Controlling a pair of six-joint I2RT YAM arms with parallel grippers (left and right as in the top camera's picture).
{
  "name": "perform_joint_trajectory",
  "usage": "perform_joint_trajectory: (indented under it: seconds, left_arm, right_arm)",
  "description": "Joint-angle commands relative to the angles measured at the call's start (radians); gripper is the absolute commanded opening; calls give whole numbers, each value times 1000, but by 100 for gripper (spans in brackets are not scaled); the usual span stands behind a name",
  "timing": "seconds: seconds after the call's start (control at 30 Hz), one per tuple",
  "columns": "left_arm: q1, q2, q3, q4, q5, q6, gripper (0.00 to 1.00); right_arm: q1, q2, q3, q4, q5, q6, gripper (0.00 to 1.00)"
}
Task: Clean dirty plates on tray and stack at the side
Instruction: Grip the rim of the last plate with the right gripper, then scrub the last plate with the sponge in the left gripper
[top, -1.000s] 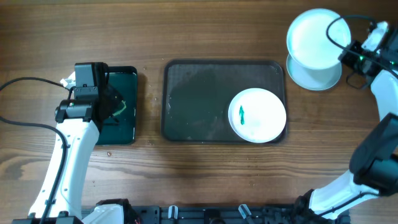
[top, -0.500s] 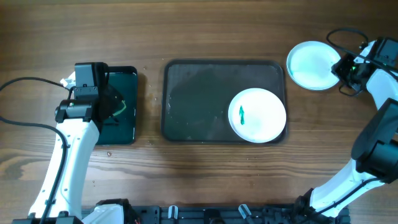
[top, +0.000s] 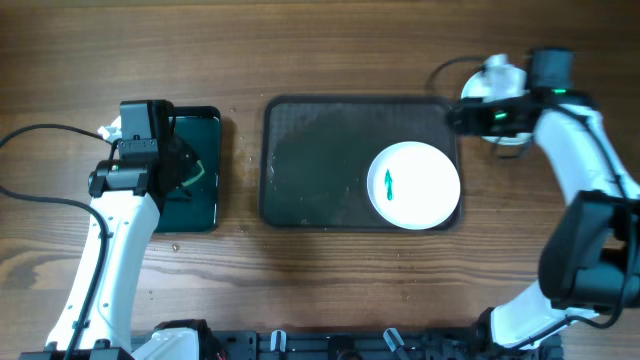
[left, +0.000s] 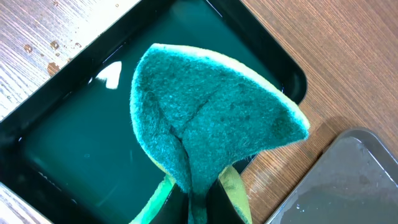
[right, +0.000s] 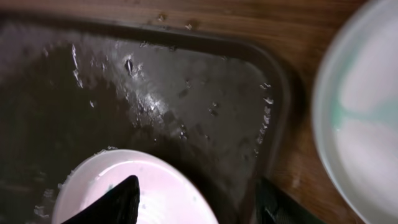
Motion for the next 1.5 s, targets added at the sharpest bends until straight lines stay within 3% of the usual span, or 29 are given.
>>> perform_joint_trajectory:
  seconds: [0.0,0.23,0.33,0.57,0.67,0.77,0.8,0.93,1.07,1.3,1.47]
  left_arm:
    - [7,-3,-2,2,11,11,4]
    - [7,-3,-2,2,11,11,4]
    - [7,-3,-2,3,11,11,4]
    - [6,-3,-2,3,27,11,4]
    - [6,-3,-2,3,35,11,4]
    - [6,-3,-2,3,55,11,4]
    - [6,-3,-2,3,81,11,4]
    - [6,-3,-2,27,202,12,4]
    - [-7,-3,-2,53,375,12,4]
    - [-230,50,-2,102,410,-39,4]
    - [-453,203,-2,334,410,-159,4]
  right_arm:
    - [97,7,-51,93,198,-141,63]
    - [137,7,-130,95,241,-168,54]
    - [137,7,-177,71,231,-193,58]
    - [137,7,-232,40,229,-182,56]
    - [137,7,-232,-23,229,-135,41]
    - [137,7,-232,-75,220,8,36]
    - [140,7,-232,-77,193,62,30]
    - [186,7,-232,-33,143,71,14]
    - [253,7,-232,68,131,140,4]
    - [290,12,-232,202,131,208,4]
    - [290,58,-232,231,110,287,4]
